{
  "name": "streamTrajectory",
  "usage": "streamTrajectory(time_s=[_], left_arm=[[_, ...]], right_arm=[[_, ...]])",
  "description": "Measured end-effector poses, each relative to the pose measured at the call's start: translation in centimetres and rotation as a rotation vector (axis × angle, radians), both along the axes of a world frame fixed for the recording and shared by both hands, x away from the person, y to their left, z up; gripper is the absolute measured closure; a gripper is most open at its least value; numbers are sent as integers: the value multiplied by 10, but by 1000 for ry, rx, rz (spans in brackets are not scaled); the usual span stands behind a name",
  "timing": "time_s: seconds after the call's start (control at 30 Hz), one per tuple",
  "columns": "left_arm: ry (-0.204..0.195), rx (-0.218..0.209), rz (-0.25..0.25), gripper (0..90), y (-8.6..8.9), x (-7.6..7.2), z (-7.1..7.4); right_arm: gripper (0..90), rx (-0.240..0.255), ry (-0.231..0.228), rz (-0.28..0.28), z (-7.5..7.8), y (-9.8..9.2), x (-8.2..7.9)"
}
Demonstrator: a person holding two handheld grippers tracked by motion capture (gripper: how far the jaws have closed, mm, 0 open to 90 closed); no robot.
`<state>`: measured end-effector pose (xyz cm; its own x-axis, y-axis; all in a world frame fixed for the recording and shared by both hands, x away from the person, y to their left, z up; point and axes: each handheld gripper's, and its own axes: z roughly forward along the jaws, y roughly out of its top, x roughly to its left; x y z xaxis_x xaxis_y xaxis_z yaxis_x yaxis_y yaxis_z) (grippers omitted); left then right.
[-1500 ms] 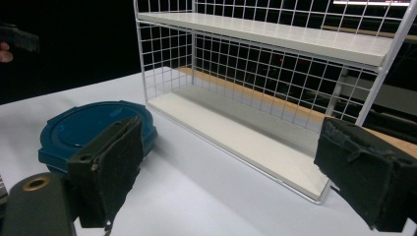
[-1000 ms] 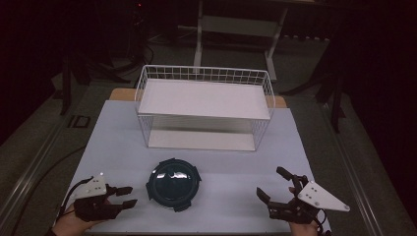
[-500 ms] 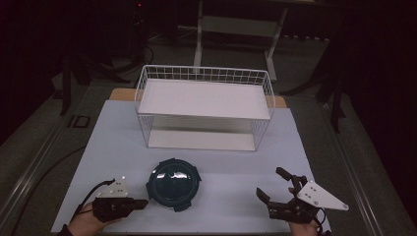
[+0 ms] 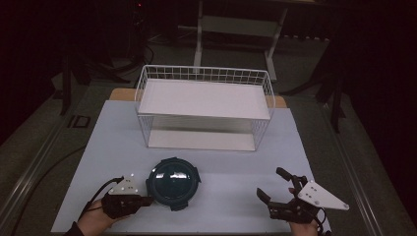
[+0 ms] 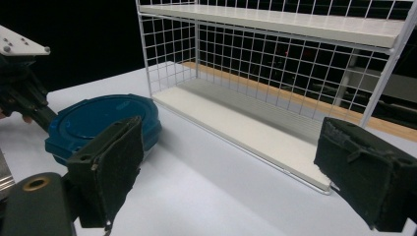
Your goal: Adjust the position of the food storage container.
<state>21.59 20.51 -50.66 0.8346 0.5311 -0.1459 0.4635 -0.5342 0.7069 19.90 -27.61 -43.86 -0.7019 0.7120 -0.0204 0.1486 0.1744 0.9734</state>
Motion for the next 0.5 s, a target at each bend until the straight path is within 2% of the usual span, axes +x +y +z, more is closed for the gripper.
streamTrajectory(time_s=[0.5], left_arm=[[-15, 20, 53, 896, 10, 17, 2]], right_arm=[[109, 6, 11, 5, -1, 0, 1]])
